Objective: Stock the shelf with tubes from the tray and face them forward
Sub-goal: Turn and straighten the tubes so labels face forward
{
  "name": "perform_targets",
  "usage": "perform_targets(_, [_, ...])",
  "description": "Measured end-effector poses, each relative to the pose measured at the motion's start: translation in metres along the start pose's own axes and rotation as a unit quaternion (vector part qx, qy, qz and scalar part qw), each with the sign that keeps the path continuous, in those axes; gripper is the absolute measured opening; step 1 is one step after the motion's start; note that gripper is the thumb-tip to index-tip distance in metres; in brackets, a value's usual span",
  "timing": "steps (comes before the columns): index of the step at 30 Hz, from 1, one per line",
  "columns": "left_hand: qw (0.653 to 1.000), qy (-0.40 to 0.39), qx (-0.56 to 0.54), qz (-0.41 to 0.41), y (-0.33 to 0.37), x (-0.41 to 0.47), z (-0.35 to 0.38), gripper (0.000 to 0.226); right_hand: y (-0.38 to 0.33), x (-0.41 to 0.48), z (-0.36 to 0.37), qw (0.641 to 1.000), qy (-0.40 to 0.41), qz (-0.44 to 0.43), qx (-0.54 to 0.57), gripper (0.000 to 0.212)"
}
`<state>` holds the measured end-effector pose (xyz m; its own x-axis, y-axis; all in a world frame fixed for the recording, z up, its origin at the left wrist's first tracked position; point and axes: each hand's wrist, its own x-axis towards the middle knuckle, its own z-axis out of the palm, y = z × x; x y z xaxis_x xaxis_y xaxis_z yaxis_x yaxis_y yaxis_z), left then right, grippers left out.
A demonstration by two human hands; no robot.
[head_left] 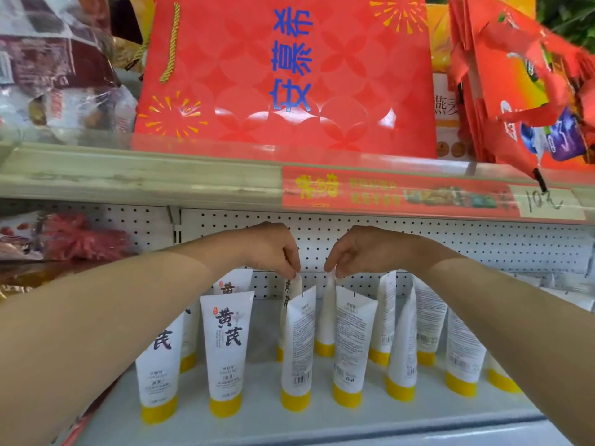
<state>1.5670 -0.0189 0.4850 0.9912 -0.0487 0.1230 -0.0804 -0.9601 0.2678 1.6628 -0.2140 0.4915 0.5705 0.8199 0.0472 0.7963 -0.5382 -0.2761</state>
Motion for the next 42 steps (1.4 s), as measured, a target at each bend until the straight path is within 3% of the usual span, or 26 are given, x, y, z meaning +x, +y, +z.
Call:
perform_targets(8, [0.995,0.069,0.071,-0.014,0.002,0.008,0.008,0.015,0.006,0.012,0.007,0.993,0.097,-0.015,-0.063,0.015])
perform_targets(15, [0.992,0.065,0.103,-0.044,0.0,0.014,0.008,0.022,0.005,0.013,0.005,0.993,0.107,-0.013,-0.048,0.014])
perform_targets(37, [0.992,0.05,0.108,-0.034,0.004,0.011,0.005,0.013,-0.006,0.016,0.008,0.993,0.087,-0.032,-0.073,0.01])
perform_targets(42, [0.994,0.089,0.069,-0.017,0.004,-0.002,0.005,0.028,-0.014,-0.004,0.0,0.992,0.107,-0.03,-0.067,0.018])
